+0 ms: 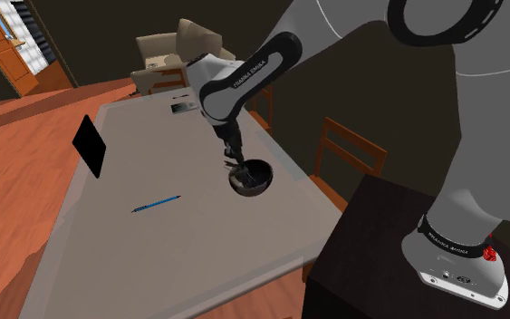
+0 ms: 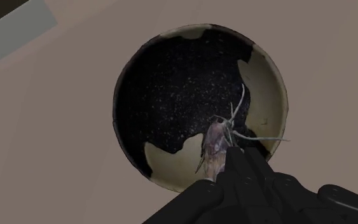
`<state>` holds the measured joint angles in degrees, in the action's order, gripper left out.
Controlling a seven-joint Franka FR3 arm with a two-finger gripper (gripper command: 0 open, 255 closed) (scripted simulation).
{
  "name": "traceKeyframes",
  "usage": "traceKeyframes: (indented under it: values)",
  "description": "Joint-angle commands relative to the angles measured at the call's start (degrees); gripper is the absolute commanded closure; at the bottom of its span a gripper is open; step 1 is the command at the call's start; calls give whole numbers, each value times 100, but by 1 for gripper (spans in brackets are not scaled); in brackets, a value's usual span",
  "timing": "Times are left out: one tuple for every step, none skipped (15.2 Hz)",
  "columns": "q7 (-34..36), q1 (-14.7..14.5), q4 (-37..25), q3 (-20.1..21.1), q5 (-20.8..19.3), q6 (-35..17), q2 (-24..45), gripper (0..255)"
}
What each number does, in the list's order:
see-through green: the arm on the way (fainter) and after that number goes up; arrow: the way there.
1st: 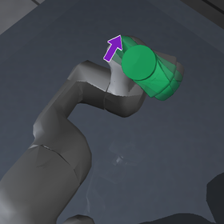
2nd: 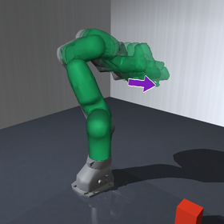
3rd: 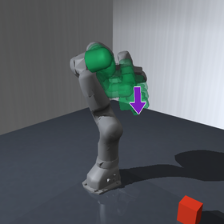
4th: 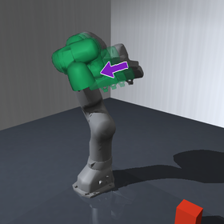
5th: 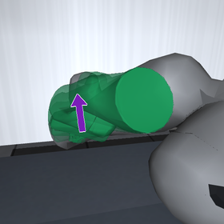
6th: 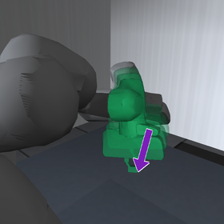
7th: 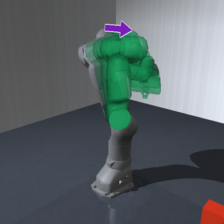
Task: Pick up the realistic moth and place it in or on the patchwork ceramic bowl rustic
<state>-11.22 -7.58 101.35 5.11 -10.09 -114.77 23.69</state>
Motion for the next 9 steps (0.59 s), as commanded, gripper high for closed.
traceKeyframes:
  values:
    - [16,0,45,-6,-14,-113,67,255]
    - [26,-1,67,-9,-22,-173,106,255]
    - [37,-2,85,-12,-30,-233,148,255]
    - [48,-3,105,-16,-39,-293,189,255]
    - [59,-4,123,-19,-47,-352,231,255]
    - [69,-5,139,-22,-56,-411,275,255]
    - [80,-6,155,-25,-65,-469,318,255]
    - [91,-8,169,-29,-74,-528,364,255]
    - [91,-8,169,-29,-74,-528,364,255]
